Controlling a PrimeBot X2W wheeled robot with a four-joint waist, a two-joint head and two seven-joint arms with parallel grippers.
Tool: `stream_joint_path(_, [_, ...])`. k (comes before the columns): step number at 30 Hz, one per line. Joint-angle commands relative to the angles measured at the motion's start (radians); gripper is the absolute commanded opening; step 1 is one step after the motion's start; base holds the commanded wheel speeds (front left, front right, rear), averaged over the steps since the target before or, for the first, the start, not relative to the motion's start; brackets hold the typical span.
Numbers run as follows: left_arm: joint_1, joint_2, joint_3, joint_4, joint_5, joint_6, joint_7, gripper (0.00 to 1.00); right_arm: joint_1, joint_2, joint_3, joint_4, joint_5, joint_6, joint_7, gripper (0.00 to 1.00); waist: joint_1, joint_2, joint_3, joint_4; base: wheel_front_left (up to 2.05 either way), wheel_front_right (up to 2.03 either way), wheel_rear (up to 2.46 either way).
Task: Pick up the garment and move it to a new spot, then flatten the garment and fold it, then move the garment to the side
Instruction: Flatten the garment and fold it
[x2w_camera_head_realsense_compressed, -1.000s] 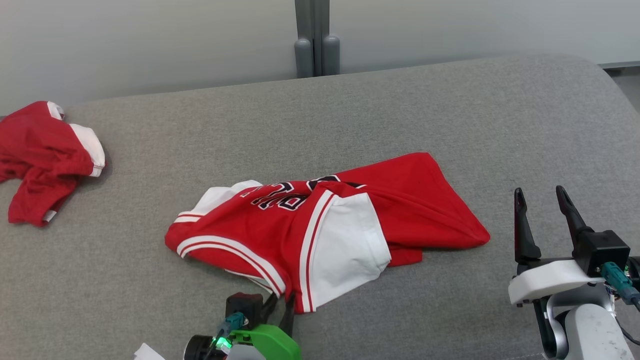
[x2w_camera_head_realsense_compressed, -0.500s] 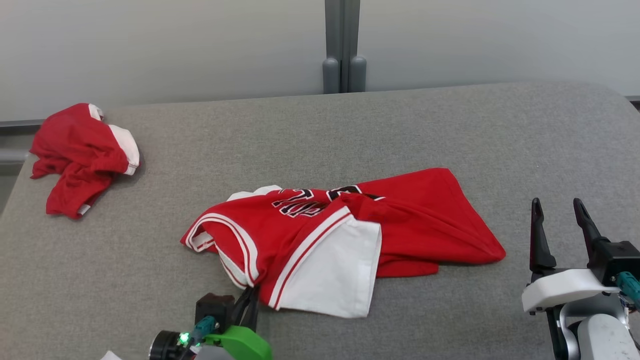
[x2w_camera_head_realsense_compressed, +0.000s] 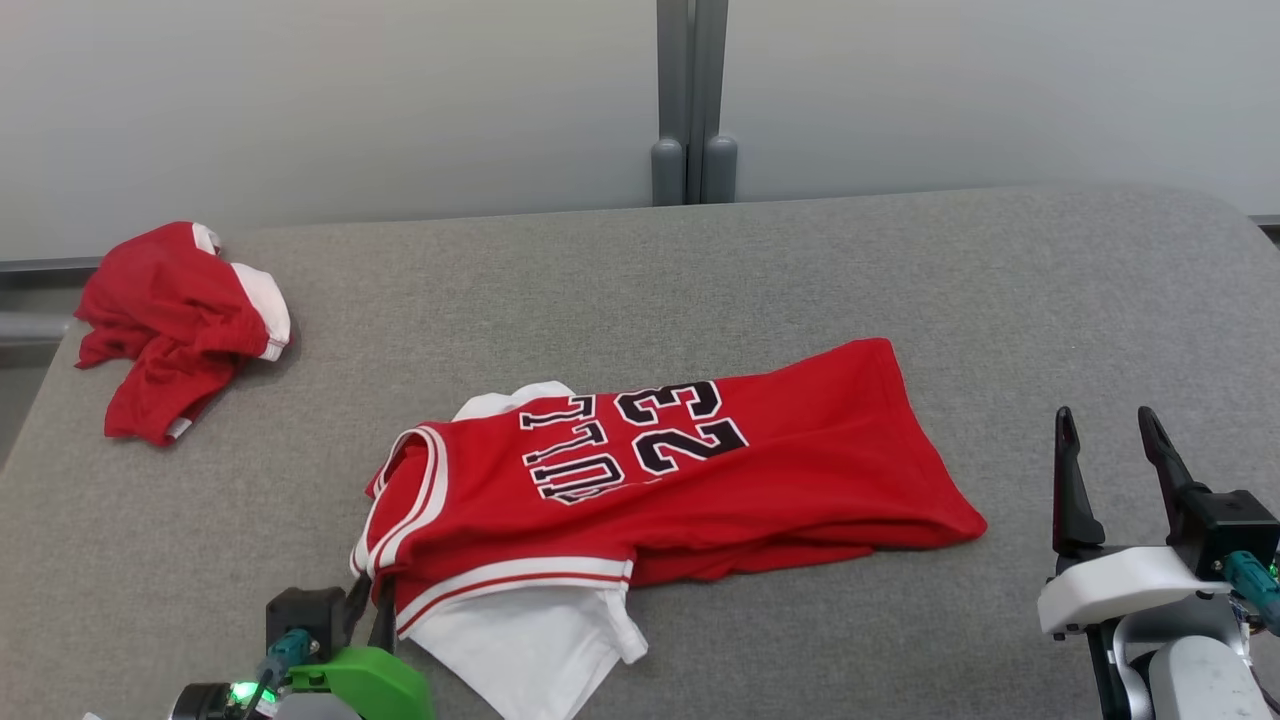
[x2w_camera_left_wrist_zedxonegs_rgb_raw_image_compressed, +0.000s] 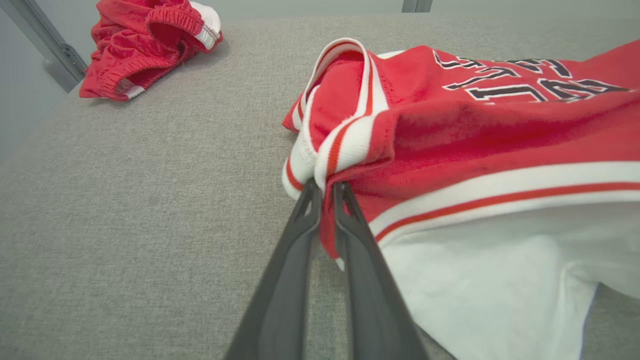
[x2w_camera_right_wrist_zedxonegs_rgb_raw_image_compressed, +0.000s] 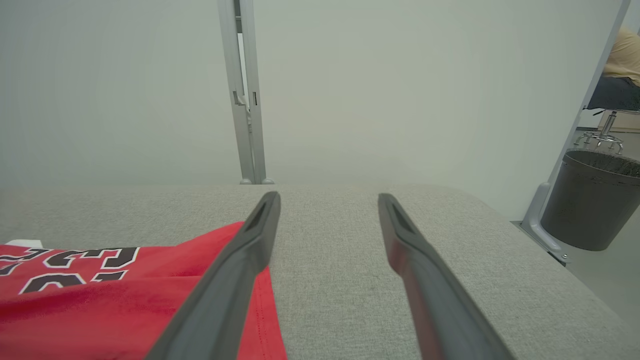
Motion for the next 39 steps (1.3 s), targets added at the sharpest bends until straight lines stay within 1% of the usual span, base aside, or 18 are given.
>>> stream_joint_path(1, [-0.022,0.007,0.004,0.008,0.011,0.004,-0.007,1.0,0.01,-0.002,0.004,0.003,0.005,-0.001,-0.003,1.0,0.0,0.0,-0.004,-0.007,0.0,0.0,0.0])
stream_joint_path(4, [-0.038,0.003,0.005,0.015,0.015,0.003,-0.018,1.0,0.015,-0.002,0.005,0.001,0.001,-0.001,-0.003,1.0,0.0,0.0,-0.008,-0.014,0.0,0.0,0.0])
stream_joint_path(8, [-0.073,0.016,-0.007,-0.011,0.035,0.009,-0.021,1.0,0.024,-0.002,-0.004,-0.007,-0.005,-0.001,-0.003,1.0,0.0,0.0,-0.012,-0.018,0.0,0.0,0.0])
stream_joint_path(11, [-0.117,0.021,-0.023,-0.052,0.06,0.001,-0.011,1.0,0.024,-0.002,-0.008,-0.012,-0.008,-0.001,-0.003,1.0,0.0,0.0,-0.011,-0.019,0.0,0.0,0.0])
stream_joint_path(14, [-0.174,0.009,-0.046,-0.077,0.085,-0.011,0.012,1.0,0.018,-0.002,-0.005,-0.015,-0.009,-0.001,-0.003,1.0,0.0,0.0,-0.004,-0.024,0.0,0.0,0.0])
stream_joint_path(17, [-0.247,-0.015,-0.091,-0.073,0.107,-0.043,0.057,1.0,0.004,-0.002,0.002,-0.017,-0.01,-0.001,-0.003,1.0,0.0,0.0,0.011,-0.034,0.0,0.0,0.0])
stream_joint_path(21, [-0.347,-0.057,-0.159,-0.016,0.115,-0.122,0.164,1.0,-0.022,-0.002,0.019,-0.02,-0.017,-0.001,-0.003,1.0,0.0,0.0,0.052,-0.053,0.0,0.0,0.0])
stream_joint_path(25, [-0.438,-0.096,-0.212,0.085,0.131,-0.182,0.244,1.0,-0.053,-0.002,0.037,-0.027,-0.024,-0.001,-0.003,1.0,0.0,0.0,0.114,-0.081,0.0,0.0,0.0])
stream_joint_path(29, [-0.519,-0.128,-0.232,0.194,0.136,-0.206,0.306,1.0,-0.088,-0.002,0.048,-0.034,-0.032,-0.001,-0.001,1.0,0.0,0.0,0.173,-0.112,0.0,0.0,0.0])
stream_joint_path(32, [-0.569,-0.146,-0.249,0.266,0.129,-0.244,0.36,1.0,-0.108,-0.001,0.052,-0.036,-0.034,-0.001,0.0,1.0,0.0,0.0,0.206,-0.131,0.0,0.0,0.0])
stream_joint_path(36, [-0.619,-0.16,-0.263,0.333,0.112,-0.292,0.421,1.0,-0.127,-0.001,0.051,-0.031,-0.032,-0.001,-0.001,1.0,0.0,0.0,0.236,-0.146,0.0,0.0,0.0])
stream_joint_path(39, [-0.646,-0.161,-0.283,0.369,0.121,-0.309,0.455,1.0,-0.138,-0.001,0.054,-0.027,-0.027,-0.001,-0.001,1.0,0.0,0.0,0.251,-0.153,0.0,0.0,0.0])
